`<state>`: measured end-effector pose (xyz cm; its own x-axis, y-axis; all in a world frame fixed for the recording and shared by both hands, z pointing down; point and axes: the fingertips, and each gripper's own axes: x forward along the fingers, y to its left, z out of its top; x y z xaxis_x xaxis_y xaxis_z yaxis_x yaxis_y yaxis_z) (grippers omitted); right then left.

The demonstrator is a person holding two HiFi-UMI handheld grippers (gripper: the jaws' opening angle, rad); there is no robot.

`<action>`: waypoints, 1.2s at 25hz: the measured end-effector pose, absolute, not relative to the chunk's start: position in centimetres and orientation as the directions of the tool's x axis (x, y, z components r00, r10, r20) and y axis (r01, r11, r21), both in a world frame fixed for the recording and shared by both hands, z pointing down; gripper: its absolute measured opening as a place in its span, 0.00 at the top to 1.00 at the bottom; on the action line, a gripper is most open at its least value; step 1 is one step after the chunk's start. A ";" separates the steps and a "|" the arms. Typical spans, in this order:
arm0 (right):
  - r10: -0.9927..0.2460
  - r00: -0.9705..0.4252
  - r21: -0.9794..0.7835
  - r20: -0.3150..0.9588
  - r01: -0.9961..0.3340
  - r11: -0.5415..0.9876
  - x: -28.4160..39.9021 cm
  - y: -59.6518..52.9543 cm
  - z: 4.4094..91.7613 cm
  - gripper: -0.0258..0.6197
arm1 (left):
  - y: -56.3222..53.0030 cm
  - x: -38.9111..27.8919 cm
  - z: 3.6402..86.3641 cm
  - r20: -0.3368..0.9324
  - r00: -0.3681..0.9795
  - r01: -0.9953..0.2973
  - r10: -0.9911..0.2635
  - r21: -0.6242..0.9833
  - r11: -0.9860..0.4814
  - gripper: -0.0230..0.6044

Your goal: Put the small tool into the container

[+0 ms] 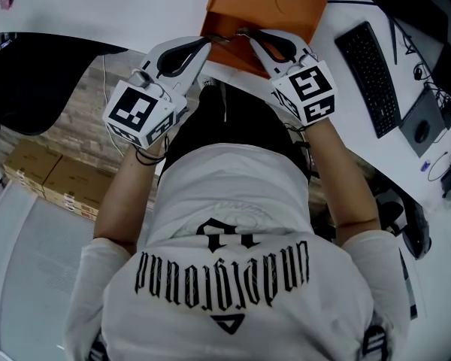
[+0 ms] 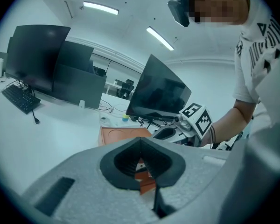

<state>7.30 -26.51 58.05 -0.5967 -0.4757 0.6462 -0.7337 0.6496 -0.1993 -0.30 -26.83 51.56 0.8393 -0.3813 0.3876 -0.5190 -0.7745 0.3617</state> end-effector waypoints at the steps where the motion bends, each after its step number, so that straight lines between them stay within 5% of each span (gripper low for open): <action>1: -0.498 -0.592 -0.186 0.634 -0.742 0.644 7.3 -26.6 57.0 0.92 | -26.7 -0.6 50.9 0.379 0.841 -0.519 -0.387 0.358 -0.776 0.94; 30: -0.771 -0.567 0.078 0.291 -0.789 0.610 2.8 -15.3 31.1 0.93 | -15.8 -8.4 29.6 0.142 0.895 -0.437 -0.423 0.090 -0.895 0.94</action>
<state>2.79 -15.34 31.06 -0.5672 -0.7706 0.2905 -0.7885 0.6100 0.0785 -8.41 -15.82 29.59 0.8949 -0.4231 0.1416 -0.4373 -0.8948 0.0899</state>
